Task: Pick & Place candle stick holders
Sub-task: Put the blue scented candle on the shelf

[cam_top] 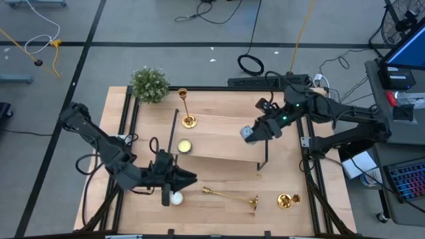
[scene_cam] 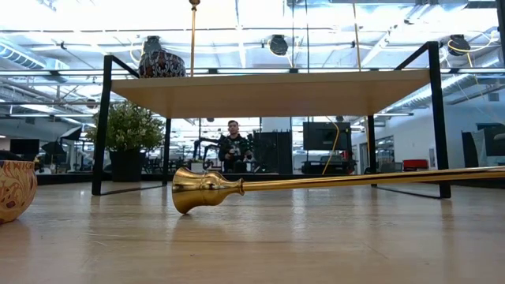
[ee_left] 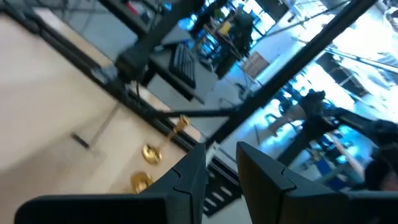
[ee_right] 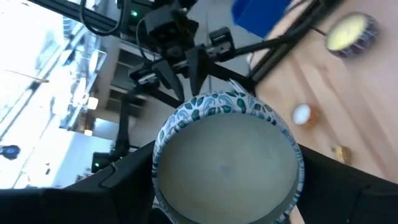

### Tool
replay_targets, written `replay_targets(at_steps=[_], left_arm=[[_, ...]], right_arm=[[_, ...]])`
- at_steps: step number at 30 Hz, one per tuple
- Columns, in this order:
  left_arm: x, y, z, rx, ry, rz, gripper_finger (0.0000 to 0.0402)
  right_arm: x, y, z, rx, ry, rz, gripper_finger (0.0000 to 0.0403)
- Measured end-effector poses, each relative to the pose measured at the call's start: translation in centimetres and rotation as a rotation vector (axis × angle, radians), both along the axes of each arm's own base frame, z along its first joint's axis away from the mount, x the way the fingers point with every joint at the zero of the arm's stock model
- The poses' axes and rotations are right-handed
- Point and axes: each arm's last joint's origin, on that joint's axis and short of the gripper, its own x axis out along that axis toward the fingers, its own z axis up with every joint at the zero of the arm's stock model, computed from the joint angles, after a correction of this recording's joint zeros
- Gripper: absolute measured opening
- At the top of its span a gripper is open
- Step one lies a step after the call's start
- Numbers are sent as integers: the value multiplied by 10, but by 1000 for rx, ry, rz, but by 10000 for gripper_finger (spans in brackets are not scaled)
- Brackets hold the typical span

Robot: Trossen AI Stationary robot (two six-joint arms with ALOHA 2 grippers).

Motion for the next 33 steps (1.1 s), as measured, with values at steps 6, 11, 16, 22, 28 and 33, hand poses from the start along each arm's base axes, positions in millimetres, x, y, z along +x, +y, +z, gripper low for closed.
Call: replay_targets(at_steps=[6,11,16,22,28,33], left_arm=[[14,7,45,162,128,75,93],[30,11,78,301,241,95,92],[43,9,95,423,332,60,92],[51,2,87,559,514,31,93],[66,2,61,666,685,18,93],[74,16,57,692,724,77,93]], right_arm=[[22,4,-15,6,55,19,309],[39,4,-28,-13,98,6,304],[50,2,-38,-45,124,-38,301],[58,0,-45,-79,144,-83,310],[61,-1,-48,-98,149,-86,301],[61,-2,-49,-118,152,-130,309]])
